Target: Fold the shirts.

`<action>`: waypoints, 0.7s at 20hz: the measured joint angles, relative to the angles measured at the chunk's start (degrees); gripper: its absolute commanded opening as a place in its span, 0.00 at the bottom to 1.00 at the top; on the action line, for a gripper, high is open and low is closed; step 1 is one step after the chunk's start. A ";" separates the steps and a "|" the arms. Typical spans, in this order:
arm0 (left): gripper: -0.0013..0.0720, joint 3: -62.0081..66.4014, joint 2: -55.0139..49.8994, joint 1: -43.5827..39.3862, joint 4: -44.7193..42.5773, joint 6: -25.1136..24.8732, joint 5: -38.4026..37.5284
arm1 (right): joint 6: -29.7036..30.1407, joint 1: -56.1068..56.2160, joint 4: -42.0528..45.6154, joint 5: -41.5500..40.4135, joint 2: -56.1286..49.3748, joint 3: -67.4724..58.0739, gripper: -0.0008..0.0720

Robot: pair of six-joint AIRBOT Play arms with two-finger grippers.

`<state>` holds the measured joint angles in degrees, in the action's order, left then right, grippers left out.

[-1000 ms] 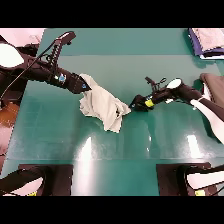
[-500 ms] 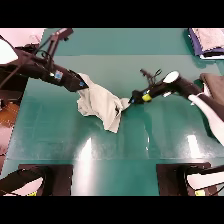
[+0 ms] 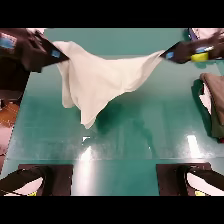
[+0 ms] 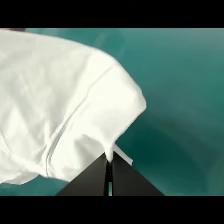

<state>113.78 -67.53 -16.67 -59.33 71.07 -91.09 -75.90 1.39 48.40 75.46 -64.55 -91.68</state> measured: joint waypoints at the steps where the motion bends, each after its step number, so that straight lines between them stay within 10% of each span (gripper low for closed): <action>1: 0.06 1.25 0.17 0.00 -0.28 0.17 -0.72 | -0.96 -0.33 1.46 0.92 2.16 -1.44 0.03; 12: 0.06 -16.37 -9.33 0.00 -7.32 -0.28 9.66 | -10.14 -1.14 13.81 5.49 11.72 13.44 0.03; 14: 0.75 -17.81 -13.51 0.00 -7.63 0.50 15.02 | -10.40 -1.11 14.05 3.21 11.87 18.29 0.03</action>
<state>95.96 -81.03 -16.67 -66.96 71.57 -76.07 -86.30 0.27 62.46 78.67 -52.69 -73.38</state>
